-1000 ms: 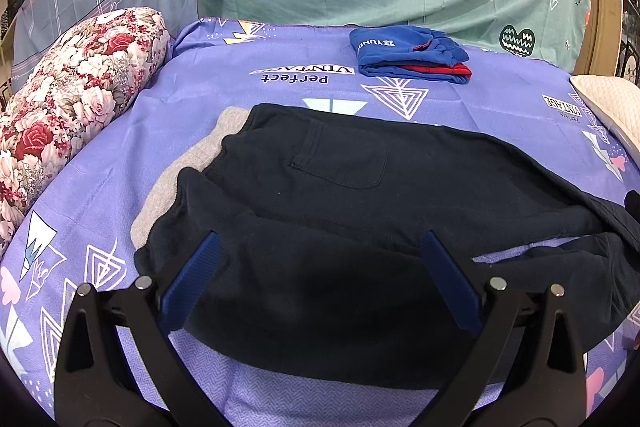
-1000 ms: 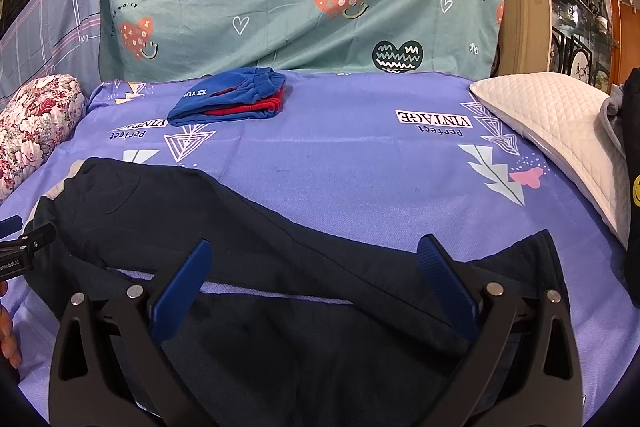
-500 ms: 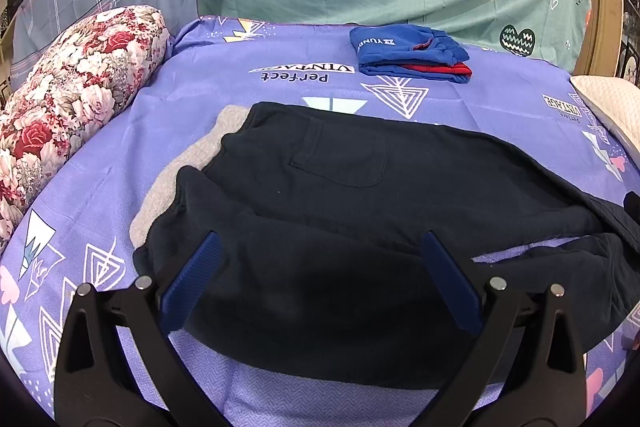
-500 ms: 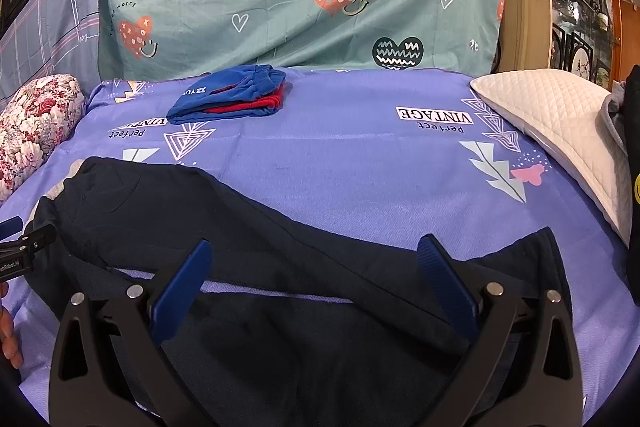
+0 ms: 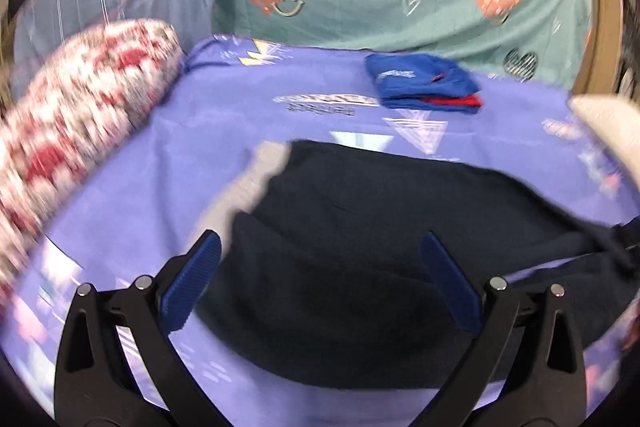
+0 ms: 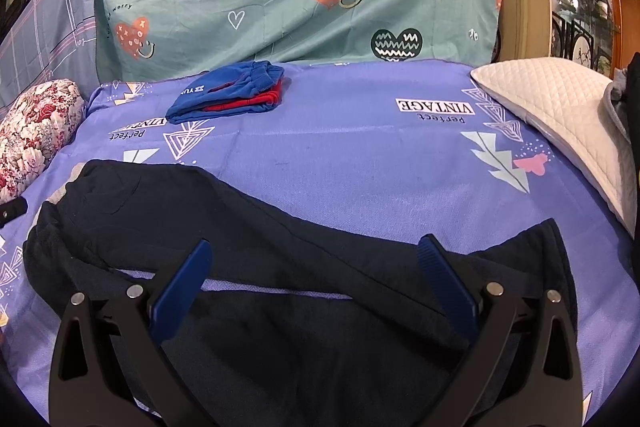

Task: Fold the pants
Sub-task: 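Grasp the grey-lined waistband with the left tool while the right tool grasps a leg hem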

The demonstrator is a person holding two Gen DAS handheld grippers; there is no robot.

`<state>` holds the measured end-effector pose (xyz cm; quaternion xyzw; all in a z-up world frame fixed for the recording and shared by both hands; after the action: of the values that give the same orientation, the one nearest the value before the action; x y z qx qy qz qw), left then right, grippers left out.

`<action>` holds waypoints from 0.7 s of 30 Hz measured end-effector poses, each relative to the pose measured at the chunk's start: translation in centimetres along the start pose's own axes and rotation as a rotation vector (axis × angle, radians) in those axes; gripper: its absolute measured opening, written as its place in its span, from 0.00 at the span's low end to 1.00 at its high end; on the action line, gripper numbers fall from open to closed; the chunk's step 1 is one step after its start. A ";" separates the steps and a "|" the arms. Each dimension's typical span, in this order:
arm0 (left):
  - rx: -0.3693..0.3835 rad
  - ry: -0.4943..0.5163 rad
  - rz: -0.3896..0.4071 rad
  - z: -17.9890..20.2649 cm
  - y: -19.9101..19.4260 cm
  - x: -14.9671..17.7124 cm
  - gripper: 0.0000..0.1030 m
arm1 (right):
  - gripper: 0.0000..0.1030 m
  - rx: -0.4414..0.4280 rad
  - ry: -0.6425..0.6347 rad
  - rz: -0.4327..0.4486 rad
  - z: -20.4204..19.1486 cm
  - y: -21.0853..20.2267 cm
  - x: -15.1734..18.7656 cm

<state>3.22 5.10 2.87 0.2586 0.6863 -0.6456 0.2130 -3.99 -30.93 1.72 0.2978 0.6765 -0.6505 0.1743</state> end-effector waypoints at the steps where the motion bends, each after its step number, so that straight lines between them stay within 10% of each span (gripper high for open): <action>1: -0.029 0.013 -0.004 -0.6 0.4 -0.9 0.98 | 0.99 -0.002 0.003 -0.006 0.1 0.1 0.0; 16: 0.069 0.200 -0.372 -1.4 17.5 -10.8 0.95 | 0.99 -0.064 -0.047 -0.002 -0.7 -0.3 -0.2; 21: 0.120 0.218 -0.362 -0.1 15.9 -10.2 0.35 | 0.99 -0.049 -0.086 0.004 -0.9 -2.2 0.0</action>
<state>21.12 4.86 -3.11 0.2115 0.7009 -0.6811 0.0024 -5.24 -30.02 3.58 0.2667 0.6835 -0.6456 0.2120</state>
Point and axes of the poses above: each gripper's, at about its wrist camera, not at the fingertips, and y roughly the way its jaws point, z to its right, x to its underside, the point moved 2 cm from there along y, roughly the way its jaws point, and after that the axes turned 14 degrees about -z, right-handed, at the moved point
